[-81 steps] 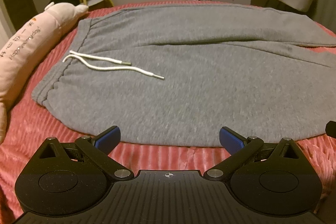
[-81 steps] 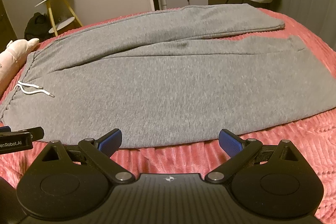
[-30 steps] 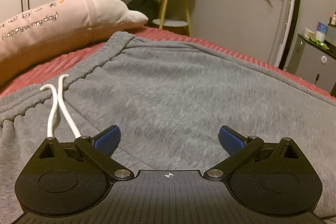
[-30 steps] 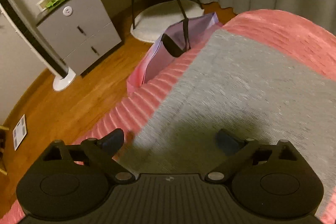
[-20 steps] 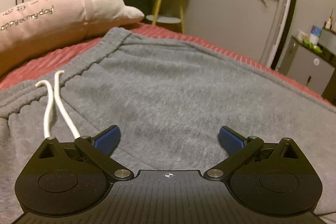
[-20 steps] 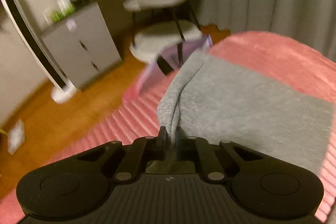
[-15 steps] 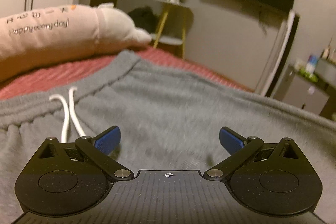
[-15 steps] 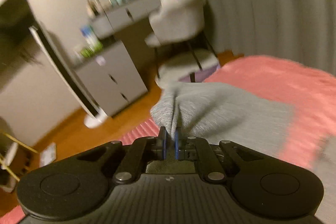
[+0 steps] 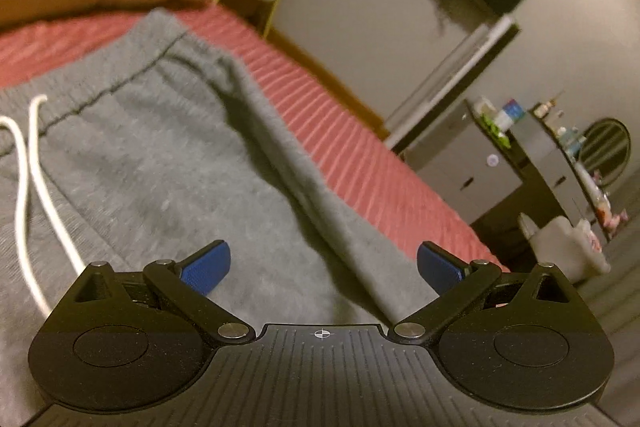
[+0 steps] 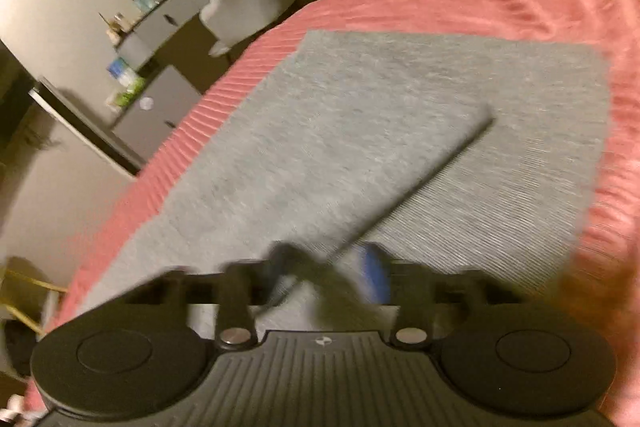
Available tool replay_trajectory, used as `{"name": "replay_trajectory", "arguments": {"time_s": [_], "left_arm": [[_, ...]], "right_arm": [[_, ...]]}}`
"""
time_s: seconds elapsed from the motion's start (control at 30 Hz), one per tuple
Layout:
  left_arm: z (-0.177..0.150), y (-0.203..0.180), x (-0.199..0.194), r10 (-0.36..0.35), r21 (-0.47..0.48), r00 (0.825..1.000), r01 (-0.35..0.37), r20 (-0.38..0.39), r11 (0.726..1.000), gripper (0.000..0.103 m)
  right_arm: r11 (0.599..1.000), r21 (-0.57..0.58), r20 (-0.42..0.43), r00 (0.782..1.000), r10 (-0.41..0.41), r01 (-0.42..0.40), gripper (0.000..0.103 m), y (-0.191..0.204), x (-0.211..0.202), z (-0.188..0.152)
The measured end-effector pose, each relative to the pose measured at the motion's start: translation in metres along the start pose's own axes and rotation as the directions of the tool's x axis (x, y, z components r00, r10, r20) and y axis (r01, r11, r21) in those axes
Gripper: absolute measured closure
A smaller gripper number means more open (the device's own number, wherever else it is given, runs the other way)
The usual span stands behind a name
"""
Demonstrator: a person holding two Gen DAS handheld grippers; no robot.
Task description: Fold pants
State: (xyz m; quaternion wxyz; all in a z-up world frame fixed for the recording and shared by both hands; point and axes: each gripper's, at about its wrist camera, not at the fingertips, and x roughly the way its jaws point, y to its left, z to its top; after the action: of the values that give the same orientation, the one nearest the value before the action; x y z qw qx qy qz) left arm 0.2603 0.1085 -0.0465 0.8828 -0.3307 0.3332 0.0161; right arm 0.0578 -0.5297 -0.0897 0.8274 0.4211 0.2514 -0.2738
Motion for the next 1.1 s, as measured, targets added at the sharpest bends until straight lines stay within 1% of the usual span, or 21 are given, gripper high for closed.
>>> {"name": "replay_trajectory", "arguments": {"time_s": [0.03,0.1,0.2,0.23,0.27,0.3,0.33,0.4,0.47,0.53,0.57,0.6,0.63,0.7,0.73,0.8,0.9,0.93,1.0,1.03,1.1], "left_arm": [[0.008,0.003,0.007,0.007,-0.018,1.0,-0.007,-0.021,1.0,0.015],[0.023,0.006,0.023,0.042,-0.029,0.997,-0.043,-0.062,0.999,0.028],[0.047,0.006,0.05,0.07,-0.04,0.992,-0.074,-0.108,0.996,0.03],[0.054,0.005,0.058,0.081,-0.032,0.99,-0.086,-0.118,0.996,0.031],[0.061,0.001,0.067,0.078,-0.014,0.989,-0.08,-0.125,0.997,0.031],[0.067,-0.001,0.077,0.083,-0.003,0.987,-0.084,-0.138,0.996,0.031],[0.07,-0.002,0.084,0.089,-0.007,0.984,-0.092,-0.153,0.996,0.031],[0.076,0.0,0.095,0.09,-0.041,0.977,-0.1,-0.191,0.994,0.034],[0.082,-0.003,0.1,0.07,-0.045,0.977,-0.081,-0.2,0.996,0.053],[0.089,-0.002,0.106,0.091,-0.039,0.963,-0.104,-0.254,0.994,0.086],[0.093,0.0,0.105,0.088,-0.055,0.961,-0.106,-0.263,0.993,0.091],[0.097,0.003,0.1,0.062,-0.085,0.962,-0.088,-0.265,0.993,0.094],[0.102,0.004,0.087,0.022,-0.113,0.971,-0.051,-0.24,0.992,0.094],[0.109,-0.003,0.049,-0.059,-0.104,0.985,0.042,-0.161,0.994,0.094],[0.108,-0.007,0.027,-0.091,-0.08,0.988,0.081,-0.126,0.993,0.094],[0.102,-0.014,-0.026,-0.16,-0.021,0.985,0.159,-0.062,0.987,0.094],[0.074,-0.005,-0.097,-0.229,0.014,0.973,0.23,-0.018,0.973,0.094],[0.061,0.003,-0.115,-0.234,0.029,0.972,0.234,-0.024,0.972,0.094],[0.031,0.02,-0.138,-0.209,0.024,0.976,0.211,-0.062,0.977,0.093],[0.014,0.033,-0.143,-0.178,0.023,0.979,0.181,-0.094,0.983,0.093],[-0.014,0.054,-0.139,-0.072,0.022,0.982,0.077,-0.173,0.997,0.092]], "right_arm": [[0.999,0.029,-0.007,1.0,0.021,-0.021,0.033,0.001,0.005,0.003],[0.999,0.02,-0.015,1.0,0.027,-0.027,0.033,0.004,0.014,0.011],[0.999,0.009,-0.012,0.999,0.048,-0.048,0.033,0.007,0.021,0.016],[0.999,0.015,-0.014,0.999,0.052,-0.051,0.04,0.005,0.021,0.018],[0.999,0.023,-0.011,0.999,0.047,-0.047,0.051,0.005,0.027,0.021],[0.999,0.025,-0.003,0.999,0.044,-0.044,0.078,0.007,0.02,0.018],[0.999,0.017,-0.003,0.999,0.047,-0.047,0.092,0.007,0.022,0.02],[0.999,0.017,-0.014,0.999,0.044,-0.043,0.092,0.008,0.025,0.023],[0.998,0.055,-0.037,0.999,0.034,-0.032,0.091,0.004,0.029,0.024],[0.993,0.11,-0.044,0.998,0.048,-0.043,0.087,-0.001,0.033,0.028],[0.991,0.124,-0.051,0.998,0.046,-0.039,0.087,-0.001,0.035,0.03],[0.991,0.131,-0.056,0.997,0.043,-0.036,0.09,0.0,0.037,0.033],[0.993,0.118,-0.067,0.997,0.034,-0.026,0.097,0.004,0.039,0.038],[0.995,0.095,-0.075,0.997,0.014,-0.007,0.097,0.013,0.035,0.045],[0.994,0.102,-0.054,0.998,0.043,-0.038,0.097,0.015,0.027,0.051],[0.99,0.083,0.005,0.994,0.11,-0.11,0.097,0.022,0.002,0.065],[0.983,0.018,0.116,0.977,0.178,-0.182,0.097,0.023,-0.047,0.08],[0.981,0.005,0.14,0.971,0.193,-0.196,0.097,0.018,-0.061,0.082],[0.981,-0.035,0.17,0.966,0.192,-0.189,0.097,0.003,-0.083,0.08],[0.984,-0.054,0.17,0.97,0.176,-0.17,0.097,-0.005,-0.088,0.076],[0.993,-0.071,0.136,0.985,0.103,-0.095,0.097,-0.029,-0.088,0.063]]}}
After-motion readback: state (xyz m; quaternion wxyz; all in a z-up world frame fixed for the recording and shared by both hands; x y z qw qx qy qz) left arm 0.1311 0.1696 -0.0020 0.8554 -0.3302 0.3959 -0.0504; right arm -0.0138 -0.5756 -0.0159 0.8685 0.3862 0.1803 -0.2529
